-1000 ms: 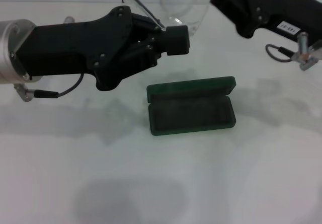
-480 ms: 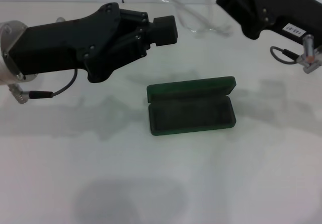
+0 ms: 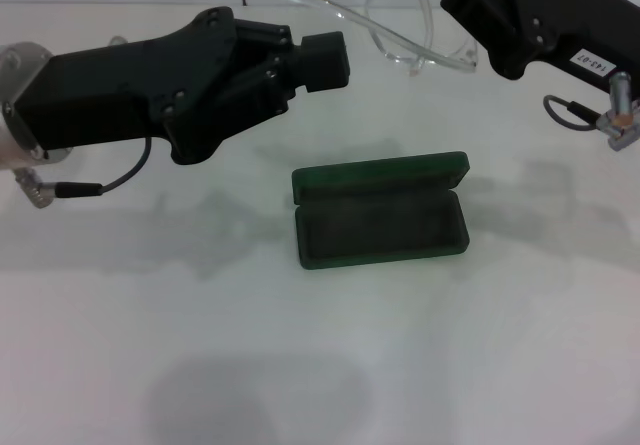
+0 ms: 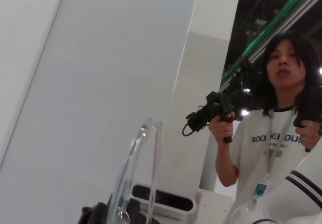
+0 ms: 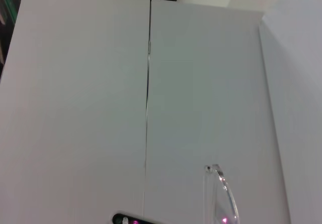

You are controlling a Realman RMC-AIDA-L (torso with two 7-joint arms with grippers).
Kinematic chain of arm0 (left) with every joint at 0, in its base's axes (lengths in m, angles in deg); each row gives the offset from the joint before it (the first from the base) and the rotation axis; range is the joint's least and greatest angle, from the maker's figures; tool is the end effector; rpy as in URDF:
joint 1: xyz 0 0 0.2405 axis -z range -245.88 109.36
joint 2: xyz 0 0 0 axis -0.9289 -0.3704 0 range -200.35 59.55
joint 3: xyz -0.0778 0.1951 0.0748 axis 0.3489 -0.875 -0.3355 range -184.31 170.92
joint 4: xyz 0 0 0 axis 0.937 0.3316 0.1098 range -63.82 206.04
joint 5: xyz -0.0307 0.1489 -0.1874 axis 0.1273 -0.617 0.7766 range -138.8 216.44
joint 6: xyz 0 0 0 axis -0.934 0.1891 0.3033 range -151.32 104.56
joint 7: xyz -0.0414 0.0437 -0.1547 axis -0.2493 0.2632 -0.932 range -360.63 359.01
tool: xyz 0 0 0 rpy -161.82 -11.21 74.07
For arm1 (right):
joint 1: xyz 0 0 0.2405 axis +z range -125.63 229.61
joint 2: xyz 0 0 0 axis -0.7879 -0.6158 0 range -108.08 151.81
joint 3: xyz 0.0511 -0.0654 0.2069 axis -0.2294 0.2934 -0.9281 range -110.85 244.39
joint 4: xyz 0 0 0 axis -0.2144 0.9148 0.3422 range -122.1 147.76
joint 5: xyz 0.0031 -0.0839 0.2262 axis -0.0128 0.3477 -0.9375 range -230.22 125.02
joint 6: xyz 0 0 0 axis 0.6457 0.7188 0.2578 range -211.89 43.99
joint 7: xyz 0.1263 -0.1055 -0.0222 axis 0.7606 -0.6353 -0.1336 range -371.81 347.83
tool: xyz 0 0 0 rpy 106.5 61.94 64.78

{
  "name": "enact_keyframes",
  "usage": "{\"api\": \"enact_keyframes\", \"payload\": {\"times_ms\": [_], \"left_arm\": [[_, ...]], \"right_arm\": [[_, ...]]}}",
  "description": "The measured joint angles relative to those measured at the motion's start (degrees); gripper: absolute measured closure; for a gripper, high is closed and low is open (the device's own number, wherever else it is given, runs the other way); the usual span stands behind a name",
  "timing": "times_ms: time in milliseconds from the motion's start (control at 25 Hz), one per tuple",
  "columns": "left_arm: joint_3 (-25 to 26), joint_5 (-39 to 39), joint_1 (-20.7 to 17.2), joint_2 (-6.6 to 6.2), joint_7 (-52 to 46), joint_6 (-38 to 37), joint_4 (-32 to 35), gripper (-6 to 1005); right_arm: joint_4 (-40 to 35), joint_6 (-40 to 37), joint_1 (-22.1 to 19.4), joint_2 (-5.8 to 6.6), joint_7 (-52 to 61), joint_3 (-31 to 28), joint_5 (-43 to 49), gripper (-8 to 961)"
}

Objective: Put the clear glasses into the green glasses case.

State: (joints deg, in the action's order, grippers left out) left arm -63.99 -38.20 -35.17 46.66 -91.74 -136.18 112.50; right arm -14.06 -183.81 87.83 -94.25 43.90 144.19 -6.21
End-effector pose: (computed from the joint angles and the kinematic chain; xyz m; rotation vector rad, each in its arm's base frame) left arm -0.1204 0.3181 0.0460 2.5730 0.2895 1.4121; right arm 0.1097 0.3481 0.0160 -2.3933 -0.0471 1.6912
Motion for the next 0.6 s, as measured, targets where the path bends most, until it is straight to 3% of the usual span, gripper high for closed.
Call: {"api": "enact_keyframes", "payload": {"times_ms": [600], "left_arm": [[-0.4, 0.9, 0.6, 0.98, 0.0, -0.2, -2.3, 967]], "right_arm": [[0.2, 1.6, 0.5, -0.08, -3.1, 3.1, -2.1, 888]]}}
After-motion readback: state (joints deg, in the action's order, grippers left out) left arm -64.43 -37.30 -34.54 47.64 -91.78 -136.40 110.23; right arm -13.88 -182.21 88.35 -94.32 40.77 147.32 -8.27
